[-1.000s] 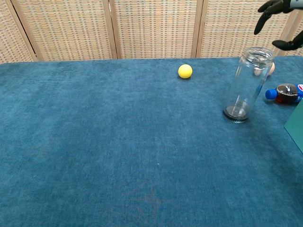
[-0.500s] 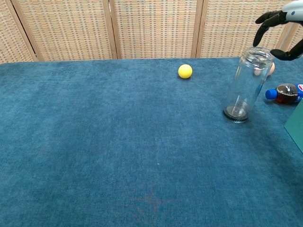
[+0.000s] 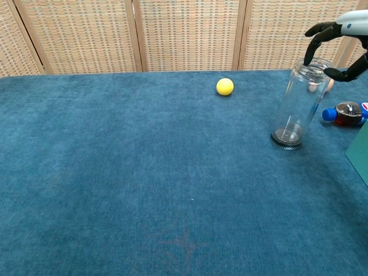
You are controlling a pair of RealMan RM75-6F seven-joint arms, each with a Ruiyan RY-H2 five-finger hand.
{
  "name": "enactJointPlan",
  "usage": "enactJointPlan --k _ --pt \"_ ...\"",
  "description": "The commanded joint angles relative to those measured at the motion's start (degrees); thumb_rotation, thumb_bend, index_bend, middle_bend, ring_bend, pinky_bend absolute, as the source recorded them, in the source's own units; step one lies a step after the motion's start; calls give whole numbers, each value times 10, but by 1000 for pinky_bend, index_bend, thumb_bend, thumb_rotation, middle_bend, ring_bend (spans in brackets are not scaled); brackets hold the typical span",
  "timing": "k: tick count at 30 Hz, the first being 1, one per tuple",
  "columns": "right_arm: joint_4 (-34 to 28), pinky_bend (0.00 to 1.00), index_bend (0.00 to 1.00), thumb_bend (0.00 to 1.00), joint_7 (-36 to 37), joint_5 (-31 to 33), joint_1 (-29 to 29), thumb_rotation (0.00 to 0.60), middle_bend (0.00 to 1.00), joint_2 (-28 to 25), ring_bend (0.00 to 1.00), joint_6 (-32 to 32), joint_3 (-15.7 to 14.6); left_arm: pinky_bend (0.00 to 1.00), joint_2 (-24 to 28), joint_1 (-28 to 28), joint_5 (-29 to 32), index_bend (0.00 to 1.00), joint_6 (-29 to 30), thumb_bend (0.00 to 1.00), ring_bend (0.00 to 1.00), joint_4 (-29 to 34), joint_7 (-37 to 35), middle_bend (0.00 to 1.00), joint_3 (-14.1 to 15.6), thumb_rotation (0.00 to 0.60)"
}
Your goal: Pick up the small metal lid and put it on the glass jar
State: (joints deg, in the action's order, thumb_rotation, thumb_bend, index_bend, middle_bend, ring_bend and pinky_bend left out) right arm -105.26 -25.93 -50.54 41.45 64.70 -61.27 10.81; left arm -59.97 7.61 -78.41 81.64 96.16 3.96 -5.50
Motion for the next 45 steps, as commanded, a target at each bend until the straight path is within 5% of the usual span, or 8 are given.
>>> enactJointPlan --k 1,17,27,32,33,39,45 --pt "3 0 353 681 -4 2 2 600 0 5 0 0 -1 0 0 0 1 0 0 107 0 0 -1 0 0 600" --pt "-5 0 357 681 -12 1 0 600 0 4 0 -14 3 0 0 1 3 0 -2 106 0 -2 -2 0 -1 600" --pt "-85 0 347 670 46 -94 -44 600 0 -64 0 -66 12 0 3 -2 1 0 3 107 0 0 -6 0 -1 600" --pt "-76 0 76 81 108 -221 -106 600 0 -88 0 -134 -18 0 6 -5 -4 0 10 107 0 1 -12 0 -1 600" --pt "-71 0 45 36 115 -238 -115 600 0 -87 0 -147 -23 0 7 -6 -5 0 11 107 0 1 -13 0 -1 600" --pt "19 0 0 0 153 -368 -196 600 0 -50 0 -258 -78 0 10 -10 -15 0 21 107 0 5 -17 0 2 600" --pt "139 0 0 0 207 -415 -278 600 0 35 0 -347 -117 0 11 -15 -27 0 31 107 0 8 -17 0 5 600"
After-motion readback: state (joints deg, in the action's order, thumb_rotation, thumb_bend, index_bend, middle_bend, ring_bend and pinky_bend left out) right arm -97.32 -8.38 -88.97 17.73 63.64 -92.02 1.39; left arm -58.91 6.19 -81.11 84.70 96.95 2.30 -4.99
